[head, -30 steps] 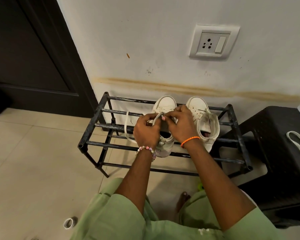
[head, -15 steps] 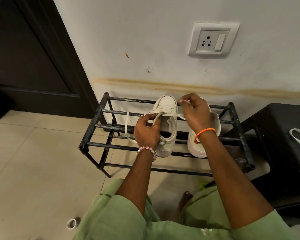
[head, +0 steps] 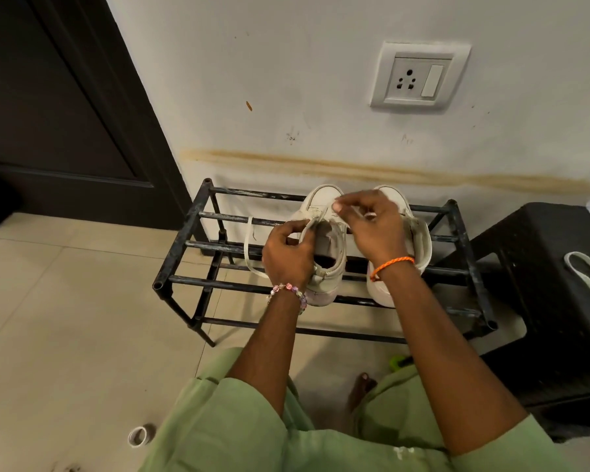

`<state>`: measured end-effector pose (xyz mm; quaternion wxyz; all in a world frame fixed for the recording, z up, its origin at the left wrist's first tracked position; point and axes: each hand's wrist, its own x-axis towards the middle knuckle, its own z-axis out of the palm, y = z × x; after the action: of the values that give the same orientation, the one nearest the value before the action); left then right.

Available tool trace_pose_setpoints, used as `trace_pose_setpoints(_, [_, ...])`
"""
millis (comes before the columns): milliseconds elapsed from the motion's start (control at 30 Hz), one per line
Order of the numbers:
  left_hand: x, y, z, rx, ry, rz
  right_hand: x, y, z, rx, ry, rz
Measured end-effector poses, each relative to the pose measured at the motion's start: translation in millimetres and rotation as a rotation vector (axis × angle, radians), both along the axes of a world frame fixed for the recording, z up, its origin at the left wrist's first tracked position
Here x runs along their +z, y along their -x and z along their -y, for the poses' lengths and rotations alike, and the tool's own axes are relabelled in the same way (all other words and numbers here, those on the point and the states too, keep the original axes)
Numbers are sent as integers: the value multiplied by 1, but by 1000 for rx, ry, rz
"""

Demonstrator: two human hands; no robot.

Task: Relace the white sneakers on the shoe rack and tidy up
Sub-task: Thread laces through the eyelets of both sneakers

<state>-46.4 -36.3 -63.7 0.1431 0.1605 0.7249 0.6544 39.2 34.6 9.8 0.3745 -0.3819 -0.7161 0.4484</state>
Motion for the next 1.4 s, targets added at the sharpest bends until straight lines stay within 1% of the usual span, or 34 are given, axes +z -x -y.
trace_pose_setpoints(67, [0,0,-1,8,12,7,13,-3,-3,16,157,-269])
trace_pose_setpoints(133, [1,-1,-1,9,10,11,23,-5,-3,87,323,-480])
trace_pose_setpoints(200, [2,-2,0,11,11,8,26,-4,-3,135,509,-636])
trace_pose_setpoints(233, [2,-2,0,10,15,6,25,-2,-2,114,559,-654])
trace_pose_setpoints(267, [3,-2,0,9,16,9,23,0,-1,55,516,-588])
trace_pose_setpoints(300, [3,-1,0,9,17,13,18,2,0,-15,371,-435])
trace_pose_setpoints(333, [3,-1,0,10,18,13,10,3,0,-57,170,-230])
trace_pose_setpoints(367, [3,-2,0,9,18,12,1,4,3,-56,-23,-25])
trace_pose_setpoints(400, [3,-2,0,7,17,12,-6,5,7,-26,-162,146])
trace_pose_setpoints(433, [3,-2,-1,3,15,14,-10,5,12,14,-254,289])
trace_pose_setpoints(500, [2,-2,0,-3,17,23,-15,6,19,75,-370,535])
trace_pose_setpoints(533, [3,-1,-1,-2,18,21,-13,8,22,94,-396,637])
trace_pose_setpoints(600, [4,-1,0,-7,24,3,-9,10,23,111,-399,744])
trace_pose_setpoints(633, [4,-1,0,-9,26,-3,-8,11,23,105,-387,751])
trace_pose_setpoints(800, [6,-2,0,-11,19,6,-18,6,23,53,-334,580])
trace_pose_setpoints(933, [5,-2,0,-6,22,13,-22,0,10,98,-267,439])
trace_pose_setpoints(967, [5,-2,0,-6,25,10,-20,-1,8,90,-197,378])
trace_pose_setpoints(1000, [5,-2,0,-6,29,12,-15,-3,6,70,-78,278])
trace_pose_setpoints(1100, [5,-2,0,1,25,36,0,-6,-1,-59,345,-111])
trace_pose_setpoints(1167, [6,-3,0,6,16,43,3,-8,-6,-85,517,-248])
trace_pose_setpoints(1333, [8,-4,-1,-3,11,62,8,-6,-4,90,709,-472])
trace_pose_setpoints(1367, [8,-3,-1,-5,14,65,8,-3,-2,101,697,-453])
trace_pose_setpoints(1400, [7,-3,-1,-8,16,66,6,-1,1,89,627,-385])
